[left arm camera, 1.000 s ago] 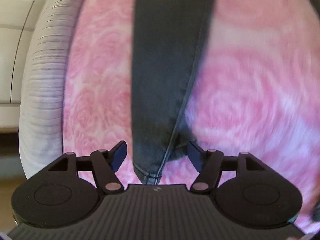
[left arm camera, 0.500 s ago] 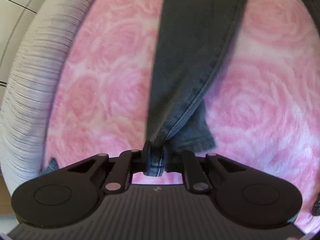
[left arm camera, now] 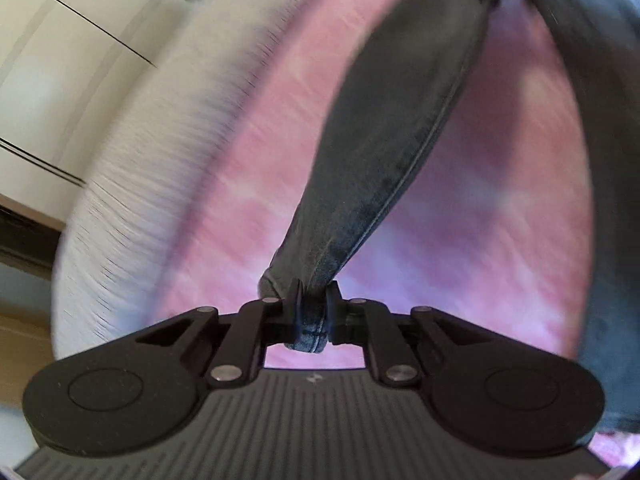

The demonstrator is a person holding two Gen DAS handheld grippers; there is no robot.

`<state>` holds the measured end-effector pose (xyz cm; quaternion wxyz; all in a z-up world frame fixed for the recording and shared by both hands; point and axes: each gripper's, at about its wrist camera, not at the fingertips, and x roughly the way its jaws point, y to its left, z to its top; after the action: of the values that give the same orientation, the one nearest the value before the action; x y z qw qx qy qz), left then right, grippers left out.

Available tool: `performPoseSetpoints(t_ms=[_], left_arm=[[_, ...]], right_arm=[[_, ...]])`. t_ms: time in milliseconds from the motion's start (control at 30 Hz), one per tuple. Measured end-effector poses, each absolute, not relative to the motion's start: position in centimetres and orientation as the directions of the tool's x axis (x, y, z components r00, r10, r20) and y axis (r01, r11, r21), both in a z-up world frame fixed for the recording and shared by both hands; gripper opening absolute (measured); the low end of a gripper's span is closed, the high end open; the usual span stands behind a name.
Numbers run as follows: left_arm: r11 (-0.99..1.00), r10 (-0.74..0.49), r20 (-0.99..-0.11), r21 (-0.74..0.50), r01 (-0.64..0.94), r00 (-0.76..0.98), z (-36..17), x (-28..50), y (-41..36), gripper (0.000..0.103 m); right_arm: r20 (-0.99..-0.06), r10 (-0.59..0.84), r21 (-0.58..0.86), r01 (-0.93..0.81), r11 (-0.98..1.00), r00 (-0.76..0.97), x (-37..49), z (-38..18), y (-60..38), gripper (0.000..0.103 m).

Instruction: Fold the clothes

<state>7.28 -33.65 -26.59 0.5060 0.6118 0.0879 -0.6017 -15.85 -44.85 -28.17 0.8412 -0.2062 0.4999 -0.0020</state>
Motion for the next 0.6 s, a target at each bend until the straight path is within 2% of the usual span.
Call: performPoseSetpoints(t_ms=[67,133,200,300,367,467,600], left_arm=[[-0.502,-0.413,-0.866,0.475,0.723,0.282,-30.8,6.8,-32.5,0.022],[-0.514,-0.325,-0.9,0.425,0.745,0.29,-33.1,6.9,-31.3,0.022],[-0.494,-0.282,-0.922,0.377,0.784,0.265,-33.2,7.3,-30.1,0.022],[-0.359,-0.283,-0.937,0.304,0.882,0.207,-30.7,9.5,-30.5,0.025],[-0.242,-0.316,-0.929,0.272,0.931,0.19,-28.8,11.4,-32.1,0.035],[-0.115,-0.36,-0.919,0.215,0.97,0.161,-27.9,14.1,-35.7,0.036],[-0.142,-0.366,-0.926,0.156,0.978,0.094,-30.0,15.5,-41.1,0.036]], right_arm=[[-0.875,-0.164,-0.288,-0.218,0.932,0.455,-16.0,-30.0,-43.7,0.019],[-0.884,-0.155,-0.265,-0.199,0.943,0.442,-16.2,-30.1,-43.7,0.034],[-0.888,-0.152,-0.249,-0.175,0.953,0.435,-16.5,-29.9,-44.0,0.038],[-0.894,-0.147,-0.224,-0.137,0.965,0.424,-16.9,-29.5,-44.4,0.042],[-0.898,-0.144,-0.208,-0.112,0.972,0.417,-17.2,-29.3,-44.7,0.043],[-0.903,-0.142,-0.186,-0.072,0.98,0.406,-17.3,-29.1,-45.3,0.045],[-0.909,-0.155,-0.172,-0.008,0.985,0.386,-16.4,-29.6,-47.0,0.047]])
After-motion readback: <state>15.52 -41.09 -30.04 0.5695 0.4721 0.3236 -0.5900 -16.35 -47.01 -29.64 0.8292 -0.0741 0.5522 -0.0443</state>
